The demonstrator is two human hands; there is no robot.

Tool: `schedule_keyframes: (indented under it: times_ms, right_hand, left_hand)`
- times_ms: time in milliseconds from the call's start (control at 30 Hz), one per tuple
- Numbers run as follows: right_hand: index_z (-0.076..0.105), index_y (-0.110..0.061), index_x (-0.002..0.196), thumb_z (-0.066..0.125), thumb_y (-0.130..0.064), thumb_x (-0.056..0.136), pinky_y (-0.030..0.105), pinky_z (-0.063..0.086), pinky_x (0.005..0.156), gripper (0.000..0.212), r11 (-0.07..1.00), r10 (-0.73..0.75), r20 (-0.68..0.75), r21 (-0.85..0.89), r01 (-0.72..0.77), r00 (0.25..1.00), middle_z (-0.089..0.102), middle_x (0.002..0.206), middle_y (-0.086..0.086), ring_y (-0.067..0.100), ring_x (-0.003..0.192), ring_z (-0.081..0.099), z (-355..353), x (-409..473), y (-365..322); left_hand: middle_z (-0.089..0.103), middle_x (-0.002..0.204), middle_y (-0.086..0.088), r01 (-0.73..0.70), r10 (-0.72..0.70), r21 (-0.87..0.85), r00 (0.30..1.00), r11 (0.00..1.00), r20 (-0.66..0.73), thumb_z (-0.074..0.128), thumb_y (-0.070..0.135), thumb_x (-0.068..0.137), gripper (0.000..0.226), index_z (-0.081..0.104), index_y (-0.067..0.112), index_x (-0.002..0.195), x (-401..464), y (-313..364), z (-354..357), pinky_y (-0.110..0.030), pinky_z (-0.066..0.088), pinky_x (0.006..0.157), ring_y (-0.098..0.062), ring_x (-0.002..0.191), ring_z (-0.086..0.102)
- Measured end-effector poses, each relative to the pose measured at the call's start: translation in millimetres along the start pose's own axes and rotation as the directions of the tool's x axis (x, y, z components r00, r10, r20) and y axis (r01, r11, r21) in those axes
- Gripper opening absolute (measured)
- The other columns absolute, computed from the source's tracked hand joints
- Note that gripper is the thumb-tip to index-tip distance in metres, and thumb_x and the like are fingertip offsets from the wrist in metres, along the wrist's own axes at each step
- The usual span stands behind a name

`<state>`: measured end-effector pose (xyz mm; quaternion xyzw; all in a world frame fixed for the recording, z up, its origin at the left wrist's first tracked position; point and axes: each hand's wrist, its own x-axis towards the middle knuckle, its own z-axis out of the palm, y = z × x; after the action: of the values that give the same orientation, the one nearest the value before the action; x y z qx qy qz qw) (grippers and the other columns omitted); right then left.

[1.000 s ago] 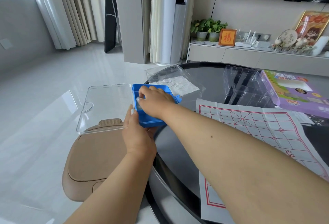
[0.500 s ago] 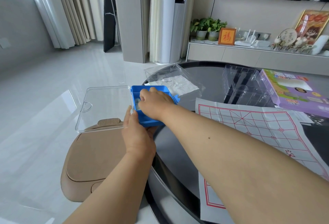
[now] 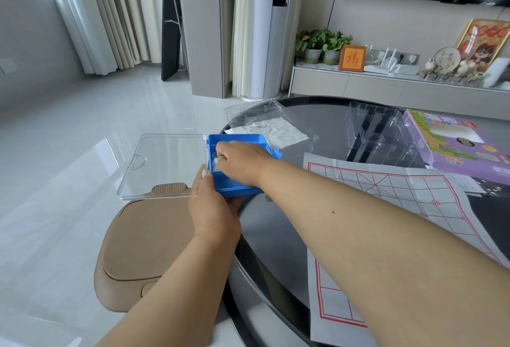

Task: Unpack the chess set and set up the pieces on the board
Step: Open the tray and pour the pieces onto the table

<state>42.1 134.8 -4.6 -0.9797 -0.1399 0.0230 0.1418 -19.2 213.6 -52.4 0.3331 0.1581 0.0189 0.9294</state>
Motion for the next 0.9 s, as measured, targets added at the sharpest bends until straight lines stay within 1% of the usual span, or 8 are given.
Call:
schedule_keyframes:
  times_ms: [67, 200, 367, 467, 567, 667, 767, 900]
  right_hand:
    - [0.039, -0.019, 0.088, 0.036, -0.033, 0.095, 0.034, 0.036, 0.068, 0.016, 1.0, 0.025, -0.008, 0.001, -0.025, 1.0, 0.048, 0.082, -0.004, 0.022, 0.08, 0.046, -0.5, -0.8, 1.1]
    - [0.039, -0.021, 0.089, 0.037, -0.038, 0.094, 0.035, 0.038, 0.073, 0.018, 0.995, 0.085, -0.034, -0.041, -0.086, 0.996, 0.057, 0.099, 0.004, 0.024, 0.087, 0.046, 0.6, 2.8, 0.0]
    - [0.032, -0.023, 0.066, 0.038, -0.032, 0.096, 0.031, 0.031, 0.064, 0.031, 0.997, 0.069, -0.106, -0.017, -0.072, 0.992, 0.047, 0.081, -0.004, 0.022, 0.082, 0.045, 0.8, 6.1, -2.3]
    - [0.035, -0.02, 0.064, 0.04, -0.032, 0.096, 0.03, 0.026, 0.052, 0.035, 0.996, 0.081, -0.109, 0.034, -0.078, 0.991, 0.042, 0.069, -0.006, 0.021, 0.075, 0.044, -2.3, 6.3, -1.9]
    - [0.037, -0.019, 0.063, 0.047, -0.033, 0.094, 0.029, 0.031, 0.057, 0.036, 0.995, 0.077, -0.126, 0.079, -0.067, 0.989, 0.047, 0.071, -0.003, 0.02, 0.075, 0.046, -3.6, 9.6, -2.9]
    - [0.038, -0.02, 0.062, 0.053, -0.034, 0.092, 0.029, 0.035, 0.06, 0.036, 0.982, 0.116, -0.185, 0.171, -0.084, 0.976, 0.048, 0.069, -0.002, 0.02, 0.073, 0.048, -1.4, 13.7, -3.5]
    - [0.038, -0.021, 0.06, 0.059, -0.033, 0.088, 0.028, 0.035, 0.058, 0.037, 0.936, 0.219, -0.279, 0.331, -0.121, 0.935, 0.045, 0.061, -0.005, 0.019, 0.066, 0.046, -1.7, 15.7, 0.1]
    - [0.039, -0.02, 0.058, 0.065, -0.031, 0.084, 0.024, 0.037, 0.052, 0.039, 0.827, 0.315, -0.332, 0.555, -0.086, 0.889, 0.044, 0.052, -0.006, 0.012, 0.051, 0.046, -6.2, 14.1, 4.3]
  left_hand:
    - [0.065, 0.108, -0.01, -0.002, 0.002, 0.012, 1.0, 1.0, 0.004, 0.044, 0.021, 0.097, 0.035, 0.056, 0.013, 0.129, -0.1, -0.3, 1.0, -0.032, 0.056, 0.061, -0.022, 0.086, 0.067]
    - [0.065, 0.105, -0.01, -0.005, 0.005, -0.012, 1.0, 1.0, -0.007, 0.044, 0.021, 0.098, 0.033, 0.056, 0.013, 0.128, -0.9, 0.3, 2.0, -0.033, 0.056, 0.061, -0.023, 0.087, 0.066]
    - [0.065, 0.101, -0.008, -0.024, 0.024, -0.015, 1.0, 1.0, -0.001, 0.044, 0.023, 0.098, 0.033, 0.057, 0.013, 0.127, -1.0, 4.0, 2.3, -0.032, 0.056, 0.06, -0.019, 0.079, 0.067]
    - [0.066, 0.101, -0.007, -0.02, 0.02, -0.019, 1.0, 1.0, -0.005, 0.044, 0.022, 0.098, 0.032, 0.057, 0.014, 0.125, -2.7, 4.3, 2.9, -0.031, 0.055, 0.059, -0.018, 0.077, 0.068]
    - [0.064, 0.109, -0.01, -0.02, 0.02, -0.026, 1.0, 0.999, -0.002, 0.044, 0.023, 0.098, 0.034, 0.055, 0.014, 0.128, -4.2, 5.0, 4.2, -0.031, 0.055, 0.059, -0.02, 0.081, 0.068]
    - [0.064, 0.115, -0.009, -0.049, 0.049, 0.004, 0.999, 0.999, -0.013, 0.044, 0.025, 0.098, 0.034, 0.054, 0.017, 0.13, -3.5, 6.3, 4.8, -0.032, 0.056, 0.062, -0.021, 0.087, 0.068]
    - [0.063, 0.119, -0.006, -0.078, 0.079, 0.044, 0.997, 0.996, -0.019, 0.043, 0.024, 0.099, 0.032, 0.054, 0.02, 0.129, -4.4, 6.4, 5.4, -0.033, 0.057, 0.065, -0.023, 0.099, 0.066]
    - [0.066, 0.11, -0.001, -0.086, 0.087, 0.045, 0.996, 0.995, -0.034, 0.043, 0.023, 0.099, 0.027, 0.056, 0.024, 0.123, -5.9, 5.9, 6.3, -0.03, 0.057, 0.061, -0.017, 0.09, 0.068]
